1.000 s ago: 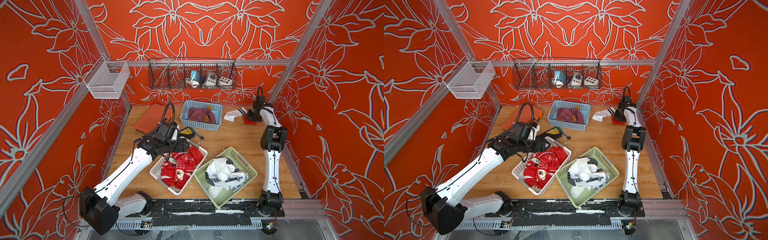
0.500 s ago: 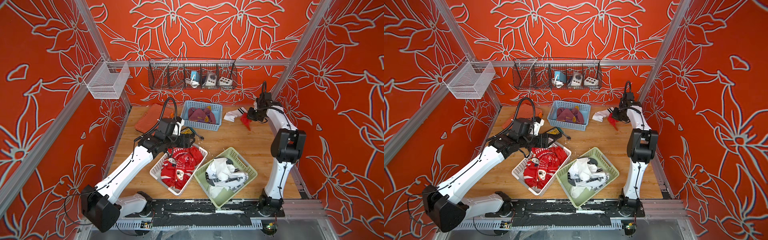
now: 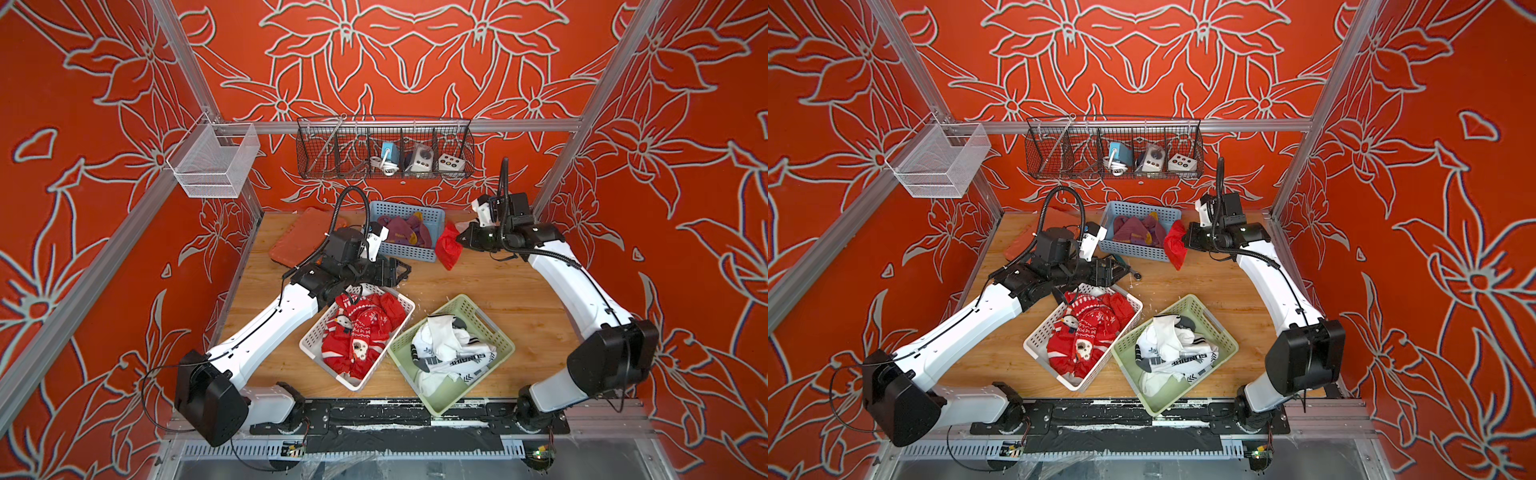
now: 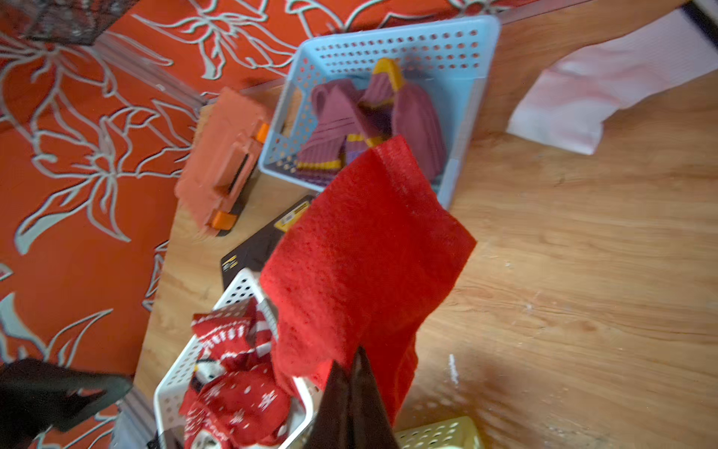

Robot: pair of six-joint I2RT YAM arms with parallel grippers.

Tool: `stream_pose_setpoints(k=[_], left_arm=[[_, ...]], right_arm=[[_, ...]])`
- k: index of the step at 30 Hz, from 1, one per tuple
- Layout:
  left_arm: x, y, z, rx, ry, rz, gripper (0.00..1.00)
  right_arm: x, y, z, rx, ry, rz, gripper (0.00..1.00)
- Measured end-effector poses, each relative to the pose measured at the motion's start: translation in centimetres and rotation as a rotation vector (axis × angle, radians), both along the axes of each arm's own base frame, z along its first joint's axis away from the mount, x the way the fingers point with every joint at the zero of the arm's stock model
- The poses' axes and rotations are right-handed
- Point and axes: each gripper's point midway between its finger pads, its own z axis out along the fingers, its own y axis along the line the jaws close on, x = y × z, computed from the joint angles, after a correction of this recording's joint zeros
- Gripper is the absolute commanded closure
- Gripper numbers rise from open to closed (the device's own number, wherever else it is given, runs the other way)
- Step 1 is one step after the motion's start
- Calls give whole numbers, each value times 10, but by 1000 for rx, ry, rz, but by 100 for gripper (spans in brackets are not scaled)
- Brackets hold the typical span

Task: Sort the socks into the basket by color
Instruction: Pick up the sock from the center of the board, then place the sock in the bin.

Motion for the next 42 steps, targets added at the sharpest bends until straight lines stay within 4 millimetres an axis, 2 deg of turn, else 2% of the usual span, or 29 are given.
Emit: stream_pose_setpoints(k=[4,7,13,24,25,27,29,31,32,33,34,35,37,39,42], left_arm=[[-2,-12,10,-32,-52,-34,18],[-4,-18,11,-43,-74,-49,18],[-4,-24,15,-59,-109,-61,17],[-4,-32,28,-87,-169,-69,20],[-4,-32,29,-88,-171,-67,23],[-3,-32,29,-88,-175,-65,37],[-3,-33,30,-89,-177,-63,67],[-3,-33,29,-85,-181,-63,89],[-2,-33,29,-83,-183,-63,99],[-2,-32,29,-80,-181,-61,100],[-2,-32,29,-80,-177,-56,100],[-2,-31,29,-76,-176,-53,100],[-2,-31,28,-70,-171,-49,100],[-1,-29,28,-63,-168,-42,100],[-3,-26,27,-51,-164,-34,100]], right_arm=[[-19,17,17,59,-17,60,100],[-30,33,26,104,-26,118,100],[-53,61,31,186,1,233,100],[-82,95,49,294,14,397,100],[-85,98,50,301,15,409,100],[-89,101,51,312,20,429,100],[-92,103,52,319,24,443,100],[-93,104,53,324,27,451,100],[-94,104,53,324,28,452,100],[-94,104,53,324,30,452,100],[-94,104,52,322,30,453,98],[-95,103,52,321,31,453,89],[-95,103,54,316,26,458,61],[-96,102,58,310,15,463,40],[-95,100,63,289,-5,460,21]])
